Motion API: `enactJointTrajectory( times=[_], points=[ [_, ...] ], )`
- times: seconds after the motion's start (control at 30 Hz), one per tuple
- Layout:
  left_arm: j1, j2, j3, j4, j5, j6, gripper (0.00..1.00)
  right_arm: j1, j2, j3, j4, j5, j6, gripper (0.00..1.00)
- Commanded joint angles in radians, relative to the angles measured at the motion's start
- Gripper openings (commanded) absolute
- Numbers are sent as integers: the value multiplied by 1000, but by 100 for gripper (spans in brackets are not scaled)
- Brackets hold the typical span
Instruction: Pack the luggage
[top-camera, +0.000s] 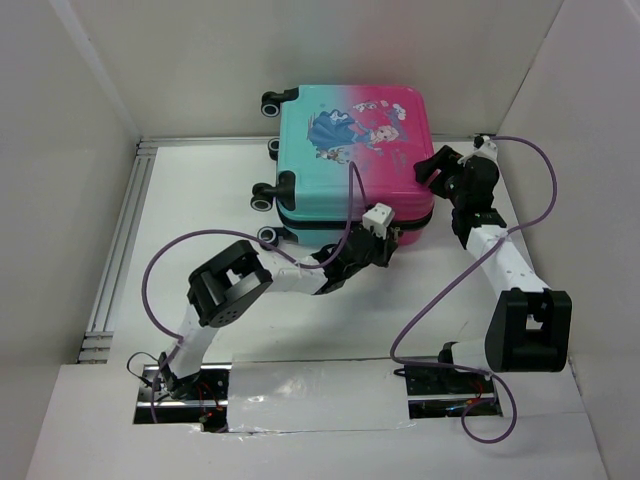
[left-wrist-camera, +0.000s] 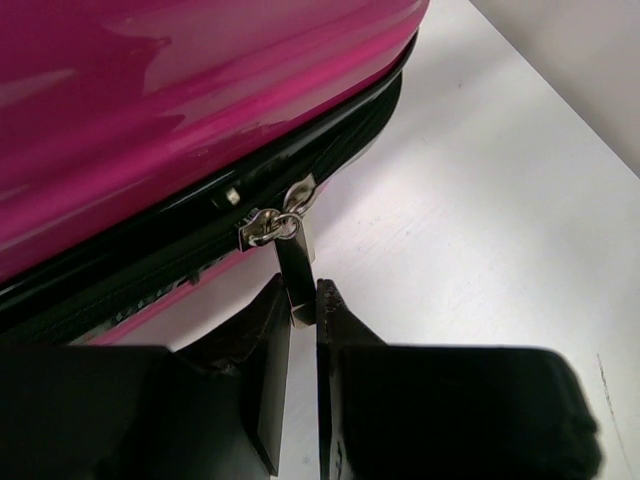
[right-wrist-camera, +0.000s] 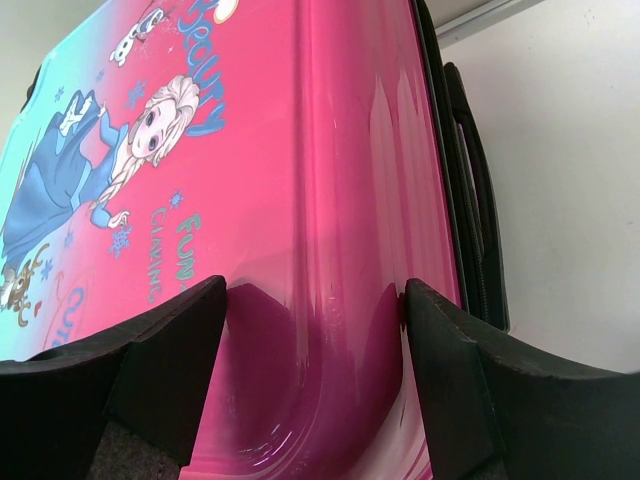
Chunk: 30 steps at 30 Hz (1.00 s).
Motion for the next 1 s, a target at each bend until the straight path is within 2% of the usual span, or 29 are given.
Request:
enactJointTrajectory(
  times=[0.0,0.77,0.9,0.93,0.97],
  points=[
    [-57,29,76,113,143,20,0,95,2,-39,-145,-187,20,76],
    [-66,80,117,104,170,11,0,86,2,-29,-164,-178,1,76],
    [-66,57,72,132,109,11,0,86,2,-29,-182,-178,-9,78],
    [-66,43,52,147,95,2,2,86,2,-29,-196,-178,-9,78],
    [-66,11,9,158,72,2,7,86,-7,-19,-210,-178,-19,82]
  ],
)
